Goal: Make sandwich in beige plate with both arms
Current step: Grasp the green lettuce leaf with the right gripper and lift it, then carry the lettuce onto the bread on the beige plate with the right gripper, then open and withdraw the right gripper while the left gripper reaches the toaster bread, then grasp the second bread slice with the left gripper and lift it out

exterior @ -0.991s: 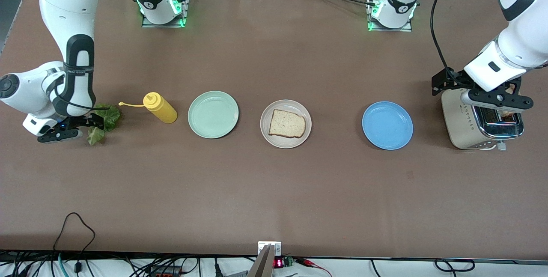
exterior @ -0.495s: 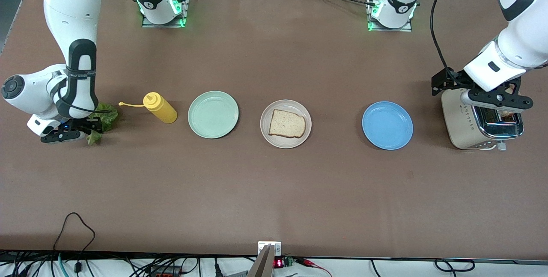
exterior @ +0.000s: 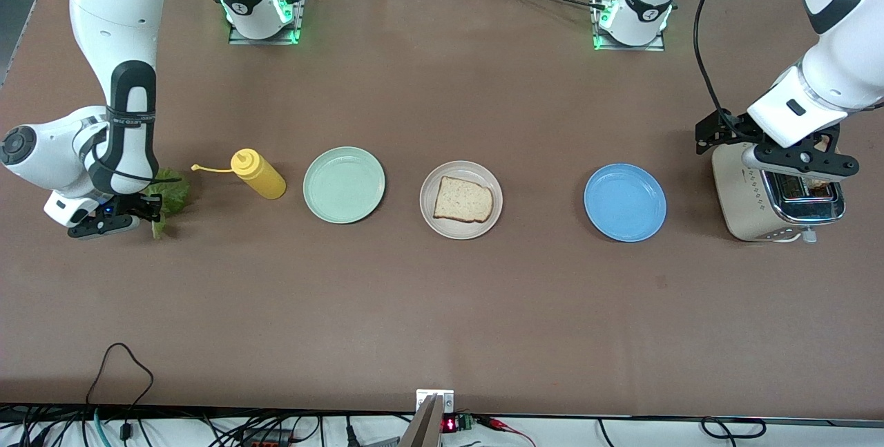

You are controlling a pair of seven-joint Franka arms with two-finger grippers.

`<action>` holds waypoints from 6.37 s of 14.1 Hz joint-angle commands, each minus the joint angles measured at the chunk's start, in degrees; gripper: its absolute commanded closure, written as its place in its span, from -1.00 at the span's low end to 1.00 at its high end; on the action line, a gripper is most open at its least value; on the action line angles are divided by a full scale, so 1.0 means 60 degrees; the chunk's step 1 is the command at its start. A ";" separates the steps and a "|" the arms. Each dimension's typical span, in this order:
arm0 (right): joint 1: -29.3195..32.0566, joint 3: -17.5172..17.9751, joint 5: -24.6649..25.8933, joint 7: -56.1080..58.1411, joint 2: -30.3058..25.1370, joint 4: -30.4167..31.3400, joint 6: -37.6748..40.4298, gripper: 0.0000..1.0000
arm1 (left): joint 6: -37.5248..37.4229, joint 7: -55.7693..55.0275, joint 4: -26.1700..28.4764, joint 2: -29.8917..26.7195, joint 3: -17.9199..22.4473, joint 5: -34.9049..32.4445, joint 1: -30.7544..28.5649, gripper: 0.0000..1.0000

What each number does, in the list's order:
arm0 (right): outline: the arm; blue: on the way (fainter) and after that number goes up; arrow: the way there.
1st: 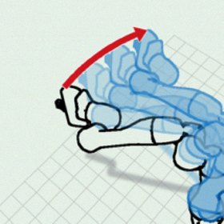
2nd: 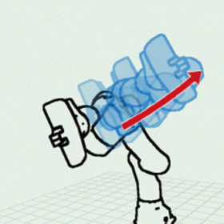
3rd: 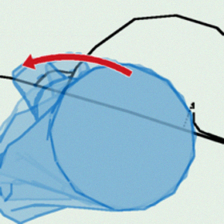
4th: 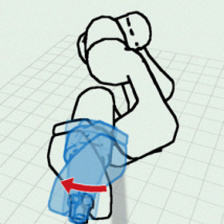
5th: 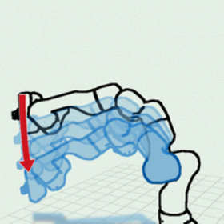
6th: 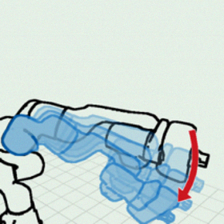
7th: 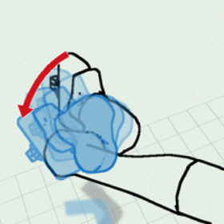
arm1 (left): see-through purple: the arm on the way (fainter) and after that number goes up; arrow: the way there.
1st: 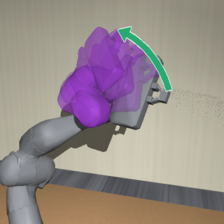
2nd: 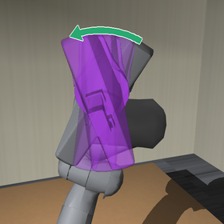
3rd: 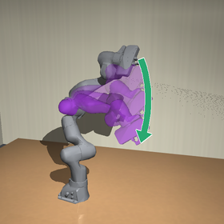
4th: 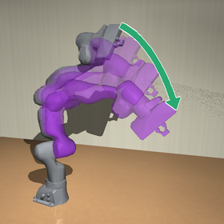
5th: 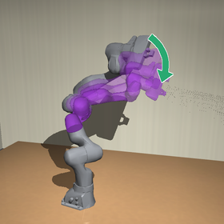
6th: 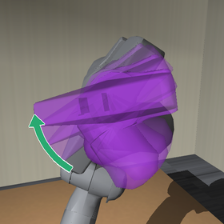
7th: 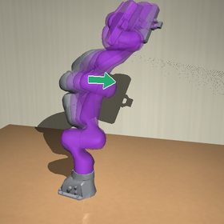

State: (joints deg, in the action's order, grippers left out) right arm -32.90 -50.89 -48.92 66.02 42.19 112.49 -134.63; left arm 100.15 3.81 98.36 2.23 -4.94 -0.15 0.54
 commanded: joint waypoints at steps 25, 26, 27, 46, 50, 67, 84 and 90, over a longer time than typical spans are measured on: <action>-0.6074 -0.0987 -0.0812 0.2169 -0.0220 -0.5038 0.5203 1.00 | -0.0124 0.0010 -0.0045 -0.0049 0.0046 -0.0151 0.0056 -1.00; -0.6132 -0.0547 -0.0768 0.1759 -0.0206 -0.5038 0.4603 1.00 | -0.0124 0.0010 -0.0045 -0.0035 0.0046 -0.0137 0.0056 -1.00; -0.6234 -0.0209 -0.0739 0.1349 -0.0133 -0.5038 0.4089 1.00 | -0.0124 0.0010 -0.0045 -0.0049 0.0046 -0.0137 0.0056 -1.00; -0.6235 0.2550 -0.0841 -0.1422 0.1377 -0.5360 -0.1514 -1.00 | -0.0183 0.0010 -0.0045 -0.0049 0.0046 -0.0137 0.0056 -1.00; -0.6148 0.1350 -0.0841 -0.2447 0.0631 -0.5708 0.0284 -1.00 | -0.0198 0.0010 -0.0045 -0.0049 0.0046 -0.0137 0.0056 -1.00; 0.0555 0.6631 0.4675 -0.7811 -0.2372 -0.6253 0.5017 -1.00 | -0.0918 0.1150 -0.0529 0.1297 0.0251 -0.2023 -0.2782 -1.00; 0.4926 0.8377 0.7858 -1.0841 -0.6297 -0.3706 0.6617 -1.00 | 0.0507 0.4330 0.0395 0.2720 0.0163 -0.1133 -0.4998 0.75; 0.5309 0.9261 0.8622 -1.2207 -0.7237 -0.2929 0.6664 -1.00 | -0.0341 0.4345 0.0001 0.2296 0.0076 -0.1133 -0.4969 0.99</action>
State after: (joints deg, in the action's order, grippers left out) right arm -1.79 5.87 2.22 -7.16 0.92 91.63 -92.45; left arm 101.23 28.40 99.94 18.23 -3.67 -7.75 -28.62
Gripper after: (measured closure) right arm 0.000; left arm 0.863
